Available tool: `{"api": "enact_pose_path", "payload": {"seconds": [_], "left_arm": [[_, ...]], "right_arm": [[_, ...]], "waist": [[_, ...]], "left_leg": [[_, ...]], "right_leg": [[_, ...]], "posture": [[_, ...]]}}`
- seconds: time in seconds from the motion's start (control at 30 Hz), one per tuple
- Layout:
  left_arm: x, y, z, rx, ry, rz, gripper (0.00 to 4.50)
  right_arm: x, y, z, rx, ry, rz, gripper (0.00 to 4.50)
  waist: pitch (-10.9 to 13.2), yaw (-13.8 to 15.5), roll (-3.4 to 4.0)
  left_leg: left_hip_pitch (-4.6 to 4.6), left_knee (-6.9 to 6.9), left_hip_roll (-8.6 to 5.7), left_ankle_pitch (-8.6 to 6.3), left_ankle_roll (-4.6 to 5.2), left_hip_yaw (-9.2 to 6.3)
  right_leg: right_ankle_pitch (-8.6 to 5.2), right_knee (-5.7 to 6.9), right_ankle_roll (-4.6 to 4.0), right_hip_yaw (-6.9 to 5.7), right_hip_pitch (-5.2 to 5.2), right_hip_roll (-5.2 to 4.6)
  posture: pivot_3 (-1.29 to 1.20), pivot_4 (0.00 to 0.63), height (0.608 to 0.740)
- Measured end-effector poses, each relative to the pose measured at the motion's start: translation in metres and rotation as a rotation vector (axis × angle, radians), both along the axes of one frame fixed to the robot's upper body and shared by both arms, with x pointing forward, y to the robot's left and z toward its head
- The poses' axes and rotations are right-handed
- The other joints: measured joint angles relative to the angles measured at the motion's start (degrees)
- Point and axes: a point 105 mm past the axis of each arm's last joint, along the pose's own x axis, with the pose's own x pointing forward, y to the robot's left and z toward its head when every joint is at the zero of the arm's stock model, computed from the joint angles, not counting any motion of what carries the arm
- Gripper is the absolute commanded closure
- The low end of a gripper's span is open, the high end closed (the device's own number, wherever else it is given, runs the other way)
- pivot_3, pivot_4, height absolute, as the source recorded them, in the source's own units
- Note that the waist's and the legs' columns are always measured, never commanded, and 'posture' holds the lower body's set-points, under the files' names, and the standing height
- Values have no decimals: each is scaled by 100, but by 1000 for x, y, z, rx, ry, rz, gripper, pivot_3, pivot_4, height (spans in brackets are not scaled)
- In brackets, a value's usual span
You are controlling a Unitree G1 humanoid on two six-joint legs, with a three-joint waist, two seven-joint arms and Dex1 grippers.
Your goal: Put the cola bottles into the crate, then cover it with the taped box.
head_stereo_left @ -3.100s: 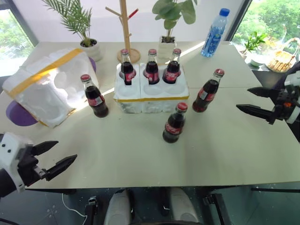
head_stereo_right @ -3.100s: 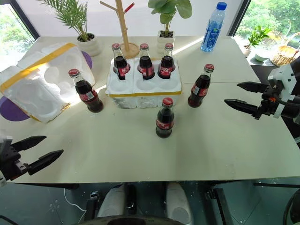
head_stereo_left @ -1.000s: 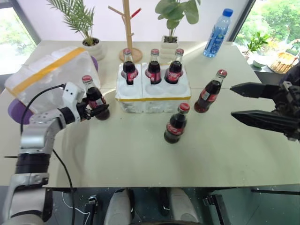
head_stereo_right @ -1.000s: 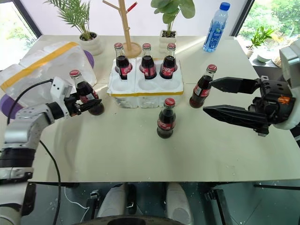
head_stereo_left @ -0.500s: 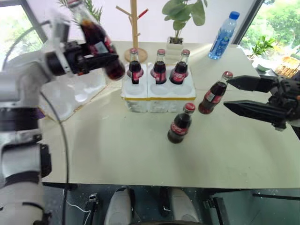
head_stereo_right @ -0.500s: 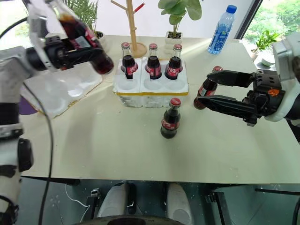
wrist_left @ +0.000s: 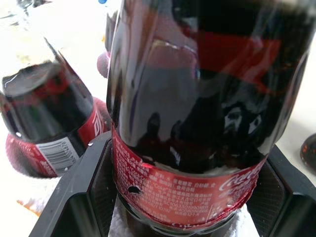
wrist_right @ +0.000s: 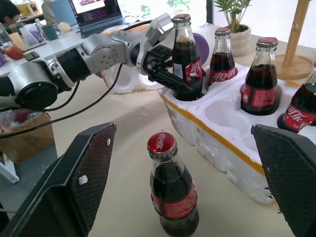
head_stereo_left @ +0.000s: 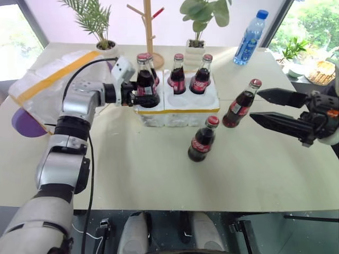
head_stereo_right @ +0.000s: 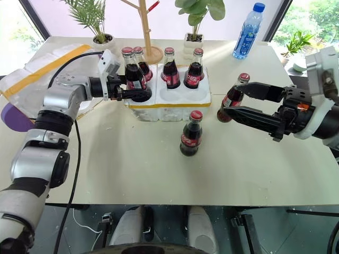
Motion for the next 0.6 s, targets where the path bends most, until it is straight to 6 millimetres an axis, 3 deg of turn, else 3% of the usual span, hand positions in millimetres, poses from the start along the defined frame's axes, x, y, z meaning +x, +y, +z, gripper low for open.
{"api": "enact_pose_path", "payload": {"seconds": [0.13,0.2,0.27,0.5,0.6], "left_arm": [[2,-11,-18,9,2,13,1686],[3,-11,-18,5,-5,30,682],[5,-13,-17,-1,-13,41,10],[-2,-4,-15,-18,-1,52,10],[-13,9,11,-82,-4,39,10]], "right_arm": [[4,-2,-7,-26,0,-17,0],[5,-1,-8,-32,0,-13,0],[6,-1,-9,-38,-6,-9,0],[10,-5,-12,-52,-13,-19,0],[8,-10,-20,-58,15,-25,0]], "waist": [[-1,4,1],[-3,16,5],[-4,28,5],[-5,0,6],[-2,-10,3]], "left_leg": [[1,0,-2,0,0,-1],[5,0,-3,0,0,-4],[6,1,-4,0,0,-5],[16,1,-2,0,1,-4],[10,-1,3,0,1,-6]], "right_leg": [[2,0,3,0,2,-1],[3,1,5,-1,8,-1],[3,1,5,-2,10,-3],[4,1,6,0,16,-1],[4,2,7,-1,9,4]], "posture": [[0,150,740],[0,150,740],[0,150,740],[0,150,740],[0,150,740]]}}
